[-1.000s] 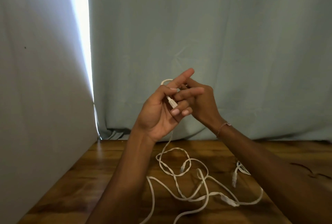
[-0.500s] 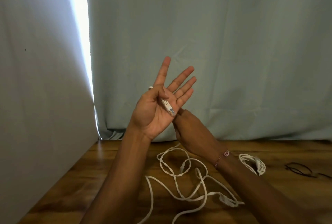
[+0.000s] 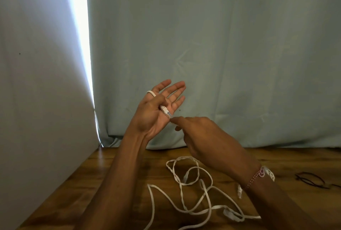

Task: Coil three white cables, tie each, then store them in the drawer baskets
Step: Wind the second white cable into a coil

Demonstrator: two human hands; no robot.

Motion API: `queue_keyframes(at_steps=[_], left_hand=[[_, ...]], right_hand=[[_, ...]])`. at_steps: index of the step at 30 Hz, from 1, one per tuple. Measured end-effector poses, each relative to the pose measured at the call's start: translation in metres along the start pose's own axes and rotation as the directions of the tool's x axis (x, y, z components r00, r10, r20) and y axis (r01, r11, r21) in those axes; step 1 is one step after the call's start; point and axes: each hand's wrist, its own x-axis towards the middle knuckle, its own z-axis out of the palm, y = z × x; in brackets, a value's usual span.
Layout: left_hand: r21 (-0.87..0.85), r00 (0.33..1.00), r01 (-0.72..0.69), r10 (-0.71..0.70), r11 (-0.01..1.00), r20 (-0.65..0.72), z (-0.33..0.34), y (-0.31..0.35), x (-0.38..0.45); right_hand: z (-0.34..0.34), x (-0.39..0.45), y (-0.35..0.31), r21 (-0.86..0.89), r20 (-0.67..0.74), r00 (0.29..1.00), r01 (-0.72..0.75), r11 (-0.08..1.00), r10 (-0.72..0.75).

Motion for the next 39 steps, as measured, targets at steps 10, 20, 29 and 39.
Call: queue_keyframes(at_steps=[10,20,29,39], left_hand=[[0.306,0.997,-0.066,0.072,0.950,-0.009,0.007,0.003,-0.009],[0.630,0.992,-0.021,-0.063,0.776,0.112,0.018,-0.002,-0.016],[0.498,0.907,0.197,-0.350,0.844,0.233,0.026,-0.003,-0.015],[0.450,0.563,0.502,-0.674,0.739,0.479,0.027,-0.001,-0.022]], right_hand=[[-0.037,-0.009,0.005,0.431,-0.144,0.987,0.126,0.893,-0.070],[-0.028,-0.004,0.028,-0.203,-0.531,0.805,0.181,0.962,-0.264],[-0.024,0.000,0.042,-0.494,-0.661,0.638,0.027,0.869,-0.395],[-0.008,0.004,0.050,-0.534,-0.747,0.537,-0.135,0.834,-0.391]])
